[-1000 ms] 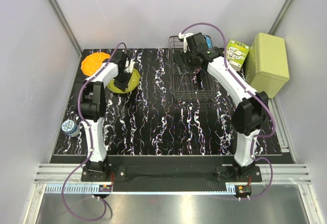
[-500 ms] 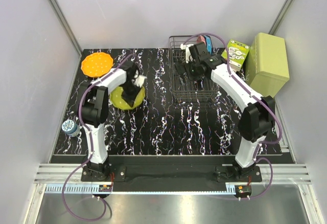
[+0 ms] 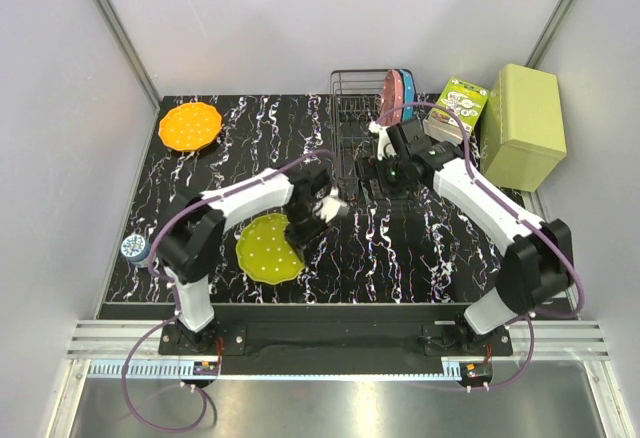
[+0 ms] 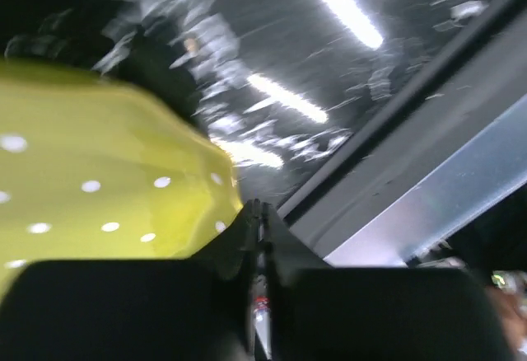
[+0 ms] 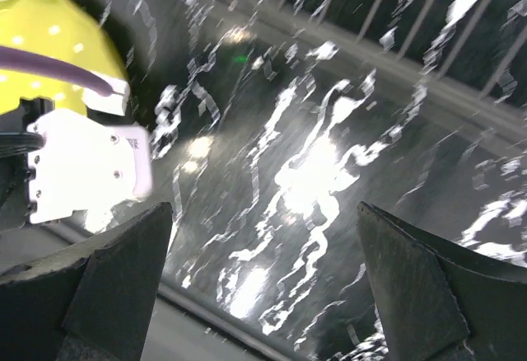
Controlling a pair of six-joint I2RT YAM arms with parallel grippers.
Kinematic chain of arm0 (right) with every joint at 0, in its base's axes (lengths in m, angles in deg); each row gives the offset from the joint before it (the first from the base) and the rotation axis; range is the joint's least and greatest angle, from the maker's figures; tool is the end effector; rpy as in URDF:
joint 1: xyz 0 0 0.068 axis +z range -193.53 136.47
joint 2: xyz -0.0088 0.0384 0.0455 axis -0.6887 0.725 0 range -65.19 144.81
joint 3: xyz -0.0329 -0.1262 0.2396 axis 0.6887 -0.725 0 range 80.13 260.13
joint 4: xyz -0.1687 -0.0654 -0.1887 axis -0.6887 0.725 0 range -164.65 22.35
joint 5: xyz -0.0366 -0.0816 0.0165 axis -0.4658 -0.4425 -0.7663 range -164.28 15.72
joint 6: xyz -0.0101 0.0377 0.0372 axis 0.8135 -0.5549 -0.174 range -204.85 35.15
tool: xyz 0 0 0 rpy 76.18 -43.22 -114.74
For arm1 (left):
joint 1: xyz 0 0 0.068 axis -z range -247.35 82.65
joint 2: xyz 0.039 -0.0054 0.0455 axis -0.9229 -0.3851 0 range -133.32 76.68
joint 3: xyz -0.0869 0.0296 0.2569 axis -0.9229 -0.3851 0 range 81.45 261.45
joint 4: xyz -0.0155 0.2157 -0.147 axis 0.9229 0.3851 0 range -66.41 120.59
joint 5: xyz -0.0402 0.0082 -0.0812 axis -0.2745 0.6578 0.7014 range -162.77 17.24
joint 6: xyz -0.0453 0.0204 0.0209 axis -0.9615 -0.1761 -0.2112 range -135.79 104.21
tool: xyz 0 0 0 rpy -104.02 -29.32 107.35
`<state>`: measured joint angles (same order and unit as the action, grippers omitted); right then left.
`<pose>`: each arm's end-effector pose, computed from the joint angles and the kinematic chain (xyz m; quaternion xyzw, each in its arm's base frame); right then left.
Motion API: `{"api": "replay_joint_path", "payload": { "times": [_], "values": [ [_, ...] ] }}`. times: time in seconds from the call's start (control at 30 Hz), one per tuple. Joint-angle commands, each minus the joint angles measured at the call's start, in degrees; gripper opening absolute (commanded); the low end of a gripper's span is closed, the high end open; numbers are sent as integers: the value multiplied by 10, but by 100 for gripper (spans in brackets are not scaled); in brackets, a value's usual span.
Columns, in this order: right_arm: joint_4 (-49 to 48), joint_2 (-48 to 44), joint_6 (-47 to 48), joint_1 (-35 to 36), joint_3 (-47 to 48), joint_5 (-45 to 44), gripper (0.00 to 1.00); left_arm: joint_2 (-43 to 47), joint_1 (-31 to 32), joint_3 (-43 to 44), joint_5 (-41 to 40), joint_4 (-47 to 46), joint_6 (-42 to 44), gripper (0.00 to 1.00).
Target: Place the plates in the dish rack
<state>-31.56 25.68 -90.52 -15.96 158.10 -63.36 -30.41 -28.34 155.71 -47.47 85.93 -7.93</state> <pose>0.2958 0.1620 0.2909 -0.2081 0.9293 0.1705 0.2529 0.2441 -0.2174 0.1777 -0.3786 -0.8983 0.1989 0.1011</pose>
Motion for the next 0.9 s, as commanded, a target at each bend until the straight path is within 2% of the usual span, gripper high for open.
{"api": "replay_joint_path", "payload": {
  "times": [0.0, 0.03, 0.07, 0.13, 0.17, 0.2, 0.23, 0.3, 0.43, 0.5, 0.6, 0.77, 0.83, 0.87],
  "values": [
    [-8, -86, -52, 0, -52, 100, 100, 97, -41, 62, -44, -32, -56, 39],
    [-22, -98, -66, 1, -85, 118, 100, 114, -60, 56, -48, -36, -65, 43],
    [-35, -124, -99, -1, -105, 139, 100, 154, -82, 49, -53, -42, -77, 51],
    [-102, -147, -130, -2, -167, 222, 98, 205, -172, -6, -61, -78, -137, 55],
    [-120, -160, -140, -2, -178, 242, 88, 256, -209, -30, -61, -92, -164, 57],
    [-135, -159, -147, -2, -186, 259, 87, 278, -272, -76, -76, -115, -221, 66],
    [-163, -153, -155, -3, -201, 262, 87, 296, -297, -98, -90, -123, -244, 69],
    [-204, -148, -194, -3, -220, 267, 87, 322, -337, -154, -85, -145, -271, 69],
    [-399, -103, -308, -1, -309, 268, 85, 306, -379, -212, -67, -182, -321, 68],
    [-426, -81, -345, -1, -340, 235, 85, 296, -389, -240, -64, -221, -344, 67],
    [-527, -39, -377, 1, -380, 224, 84, 261, -389, -257, -59, -247, -366, 65],
    [-554, -38, -376, 2, -406, 213, 84, 250, -401, -291, -54, -281, -376, 61],
    [-577, -6, -391, 7, -405, 216, 83, 240, -401, -303, -38, -299, -379, 55],
    [-592, 5, -400, 10, -408, 215, 84, 234, -401, -314, -5, -325, -384, 52]
  ]
}}
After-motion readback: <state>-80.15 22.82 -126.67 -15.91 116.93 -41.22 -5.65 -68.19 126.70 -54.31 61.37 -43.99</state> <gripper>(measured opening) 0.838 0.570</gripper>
